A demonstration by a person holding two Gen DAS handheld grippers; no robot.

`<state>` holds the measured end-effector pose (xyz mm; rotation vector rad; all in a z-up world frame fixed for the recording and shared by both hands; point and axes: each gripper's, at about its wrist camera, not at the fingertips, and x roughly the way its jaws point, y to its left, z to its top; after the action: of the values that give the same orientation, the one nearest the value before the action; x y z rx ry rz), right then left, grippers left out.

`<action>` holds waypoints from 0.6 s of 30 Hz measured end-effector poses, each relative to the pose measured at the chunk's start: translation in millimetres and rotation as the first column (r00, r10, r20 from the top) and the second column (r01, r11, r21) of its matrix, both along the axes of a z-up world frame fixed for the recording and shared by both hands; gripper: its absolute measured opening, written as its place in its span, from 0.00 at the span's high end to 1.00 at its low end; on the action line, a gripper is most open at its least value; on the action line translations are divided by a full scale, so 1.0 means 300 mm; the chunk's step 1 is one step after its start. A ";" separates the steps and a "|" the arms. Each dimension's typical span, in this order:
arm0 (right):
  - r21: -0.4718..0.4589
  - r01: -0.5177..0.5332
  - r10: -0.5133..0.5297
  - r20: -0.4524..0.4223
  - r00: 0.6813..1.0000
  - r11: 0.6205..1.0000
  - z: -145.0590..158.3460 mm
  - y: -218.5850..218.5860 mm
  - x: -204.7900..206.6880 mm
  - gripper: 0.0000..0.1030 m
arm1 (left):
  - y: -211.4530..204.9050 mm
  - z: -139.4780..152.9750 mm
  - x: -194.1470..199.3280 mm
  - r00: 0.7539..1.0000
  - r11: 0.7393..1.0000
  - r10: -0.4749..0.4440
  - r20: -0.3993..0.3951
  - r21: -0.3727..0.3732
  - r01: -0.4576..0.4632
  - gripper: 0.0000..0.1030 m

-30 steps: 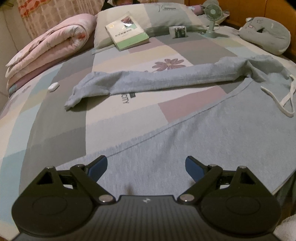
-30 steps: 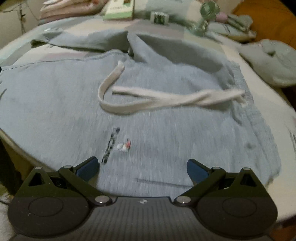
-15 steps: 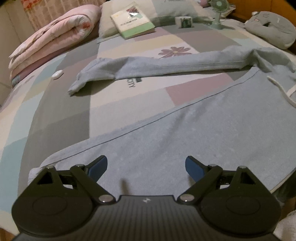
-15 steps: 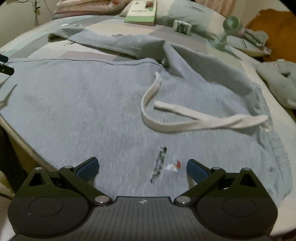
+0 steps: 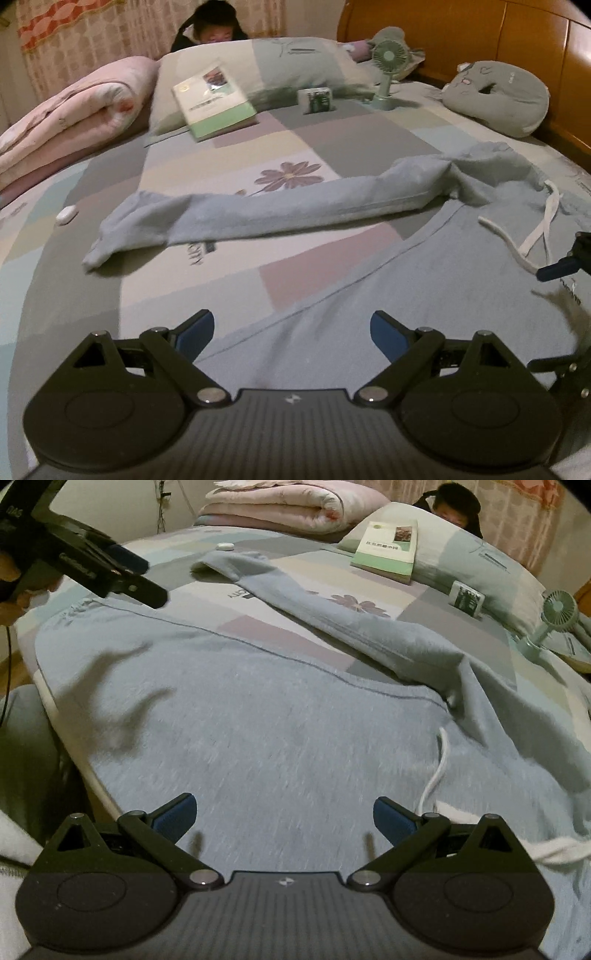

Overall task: Fold clothes
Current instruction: 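Grasp the grey pant cuff with the left gripper and lift it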

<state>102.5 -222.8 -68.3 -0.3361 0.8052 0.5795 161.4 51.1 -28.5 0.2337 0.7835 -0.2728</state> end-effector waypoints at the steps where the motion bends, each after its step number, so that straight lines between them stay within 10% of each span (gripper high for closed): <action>1: 0.009 0.003 -0.003 -0.001 1.000 1.000 0.007 -0.004 0.016 0.00 | -0.008 -0.008 0.019 1.000 1.000 -0.003 -0.007 -0.011 0.003 0.11; 18: 0.200 0.017 0.005 -0.109 0.994 0.980 -0.004 0.058 0.315 0.00 | 0.262 -0.224 0.388 0.966 0.942 0.207 -0.154 -0.236 -0.239 0.11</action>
<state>197.1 -205.3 -69.4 -0.1171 0.8447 0.6717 278.0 129.6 -95.8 -0.1149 0.8845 -0.1710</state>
